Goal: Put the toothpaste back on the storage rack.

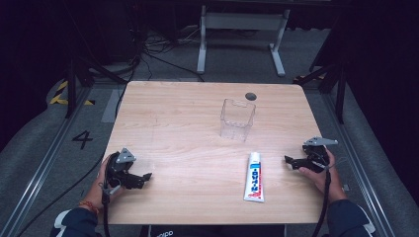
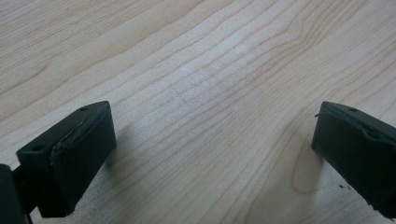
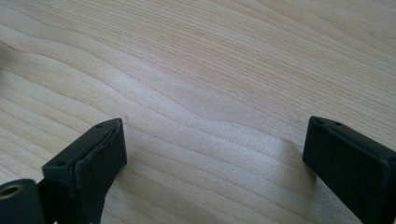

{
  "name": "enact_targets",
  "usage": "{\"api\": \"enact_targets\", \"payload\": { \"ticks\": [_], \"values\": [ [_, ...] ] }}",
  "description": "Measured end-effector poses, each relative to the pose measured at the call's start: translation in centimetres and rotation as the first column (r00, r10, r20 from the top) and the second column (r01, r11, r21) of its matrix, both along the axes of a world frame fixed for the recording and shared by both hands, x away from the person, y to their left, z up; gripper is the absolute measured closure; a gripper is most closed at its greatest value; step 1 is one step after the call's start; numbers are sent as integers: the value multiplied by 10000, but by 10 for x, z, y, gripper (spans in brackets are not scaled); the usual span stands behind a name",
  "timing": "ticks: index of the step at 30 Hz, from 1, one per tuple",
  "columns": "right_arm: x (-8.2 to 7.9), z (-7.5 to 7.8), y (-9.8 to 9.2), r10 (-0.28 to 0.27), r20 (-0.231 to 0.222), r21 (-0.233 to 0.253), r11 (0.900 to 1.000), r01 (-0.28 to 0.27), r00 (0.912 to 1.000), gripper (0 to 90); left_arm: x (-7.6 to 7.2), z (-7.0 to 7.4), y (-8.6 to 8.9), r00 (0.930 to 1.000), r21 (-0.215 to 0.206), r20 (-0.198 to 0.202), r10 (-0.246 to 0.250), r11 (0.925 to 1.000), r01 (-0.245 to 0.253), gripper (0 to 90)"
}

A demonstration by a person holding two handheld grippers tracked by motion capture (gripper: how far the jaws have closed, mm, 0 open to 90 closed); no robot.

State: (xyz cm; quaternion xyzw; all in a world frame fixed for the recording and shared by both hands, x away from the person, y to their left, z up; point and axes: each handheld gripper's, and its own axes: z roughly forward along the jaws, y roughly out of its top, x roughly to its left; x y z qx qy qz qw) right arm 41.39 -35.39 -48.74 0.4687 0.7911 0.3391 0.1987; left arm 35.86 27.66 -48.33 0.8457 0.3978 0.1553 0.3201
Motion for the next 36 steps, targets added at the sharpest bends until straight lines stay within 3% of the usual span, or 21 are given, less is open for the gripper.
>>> {"api": "enact_targets", "payload": {
  "ticks": [4, 9, 11, 13, 23, 24, 26, 36],
  "values": [
    [0, 0, 0, 22, -1, -21, 10000, -22, 10000, 63, -2, 0, -1, 9999, -54, -83, 123, 9999, -124, 2],
    [-2, 2, 0, 211, -217, -96, 9997, -213, 9995, 68, -1, 0, 1, 10000, -46, -69, -67, 10000, 66, 2],
    [-2, 4, 0, 387, -354, -124, 9992, -392, 9986, 93, -1, 0, 2, 9999, 39, -55, -109, 9999, 110, 4],
    [-4, 6, 0, 733, -369, -145, 9972, -739, 9966, 198, -2, 0, 1, 9999, -97, -145, -14, 10000, 13, 4],
    [-13, 16, 15, 1631, -297, -341, 9859, -1640, 9862, 188, -2, 0, 2, 9999, -108, -165, -48, 9999, 47, 3],
    [-17, 19, 20, 2166, -302, -144, 9760, -2171, 9758, 180, -2, 0, 2, 9999, -112, -164, -44, 9999, 42, 3],
    [-19, 22, 24, 2461, -264, 102, 9692, -2460, 9689, 179, -2, 0, 2, 9998, -120, -168, -45, 9999, 43, 3],
    [-33, 30, 48, 3699, -222, -50, 9290, -3701, 9288, 221, -1, 0, 1, 9998, -114, -200, 1, 9999, -4, 3]
  ]
}}
